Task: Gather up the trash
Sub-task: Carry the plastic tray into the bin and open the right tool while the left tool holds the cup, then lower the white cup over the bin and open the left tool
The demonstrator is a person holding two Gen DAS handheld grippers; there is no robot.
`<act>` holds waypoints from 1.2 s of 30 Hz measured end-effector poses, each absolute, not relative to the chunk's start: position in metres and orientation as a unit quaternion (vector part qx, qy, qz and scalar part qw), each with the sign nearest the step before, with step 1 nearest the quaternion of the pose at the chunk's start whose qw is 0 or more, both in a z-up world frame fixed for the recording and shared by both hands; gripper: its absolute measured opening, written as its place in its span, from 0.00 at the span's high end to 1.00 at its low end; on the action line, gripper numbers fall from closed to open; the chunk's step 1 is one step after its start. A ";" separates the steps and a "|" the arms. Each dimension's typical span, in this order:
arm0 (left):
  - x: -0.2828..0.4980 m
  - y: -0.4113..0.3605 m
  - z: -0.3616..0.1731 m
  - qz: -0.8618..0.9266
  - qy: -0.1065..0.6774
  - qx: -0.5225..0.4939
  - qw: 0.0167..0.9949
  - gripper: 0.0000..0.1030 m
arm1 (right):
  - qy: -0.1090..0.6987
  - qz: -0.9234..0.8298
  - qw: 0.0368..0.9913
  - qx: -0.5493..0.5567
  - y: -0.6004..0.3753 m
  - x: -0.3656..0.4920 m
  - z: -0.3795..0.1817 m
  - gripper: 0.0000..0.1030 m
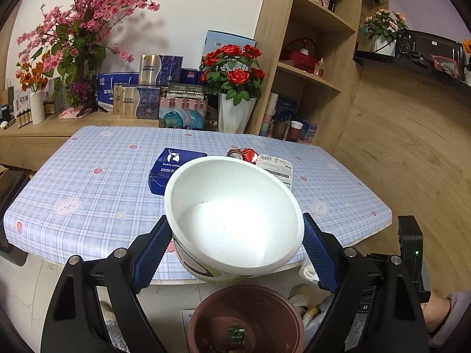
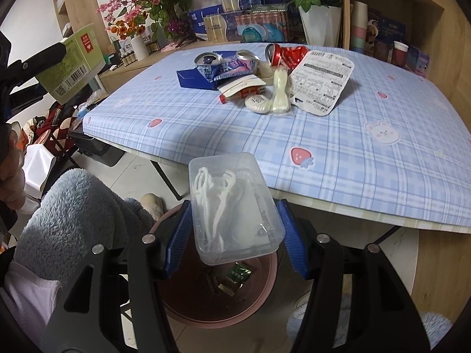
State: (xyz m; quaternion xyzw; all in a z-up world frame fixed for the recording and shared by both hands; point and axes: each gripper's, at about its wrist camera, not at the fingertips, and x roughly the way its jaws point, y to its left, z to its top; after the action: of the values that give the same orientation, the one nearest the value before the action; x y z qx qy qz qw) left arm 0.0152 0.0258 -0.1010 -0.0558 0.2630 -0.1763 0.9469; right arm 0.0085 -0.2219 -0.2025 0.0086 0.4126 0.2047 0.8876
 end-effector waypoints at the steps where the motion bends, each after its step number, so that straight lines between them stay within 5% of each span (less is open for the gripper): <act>1: 0.014 0.026 -0.100 -0.176 0.263 -0.055 0.947 0.18 | 0.416 0.205 0.886 0.010 -0.222 0.008 -0.205 0.42; 16: 0.011 0.034 -0.109 -0.171 0.271 -0.059 0.945 0.18 | 0.460 0.253 0.851 -0.002 -0.192 0.014 -0.228 0.41; 19: 0.010 0.033 -0.111 -0.172 0.273 -0.060 0.945 0.18 | 0.450 0.249 0.858 -0.005 -0.189 0.014 -0.223 0.23; 23: 0.010 0.030 -0.113 -0.177 0.277 -0.057 0.943 0.18 | 0.416 0.229 0.880 0.010 -0.200 0.020 -0.201 0.10; 36: 0.001 0.015 -0.117 -0.204 0.286 -0.045 0.935 0.18 | 0.323 0.166 0.932 0.009 -0.238 0.043 -0.116 0.06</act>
State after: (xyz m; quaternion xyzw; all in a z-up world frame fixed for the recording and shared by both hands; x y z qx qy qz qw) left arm 0.0011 0.0145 -0.1174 -0.0446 0.2858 -0.2042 0.9352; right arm 0.0432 -0.2380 -0.1165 0.0085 0.3228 0.1660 0.9318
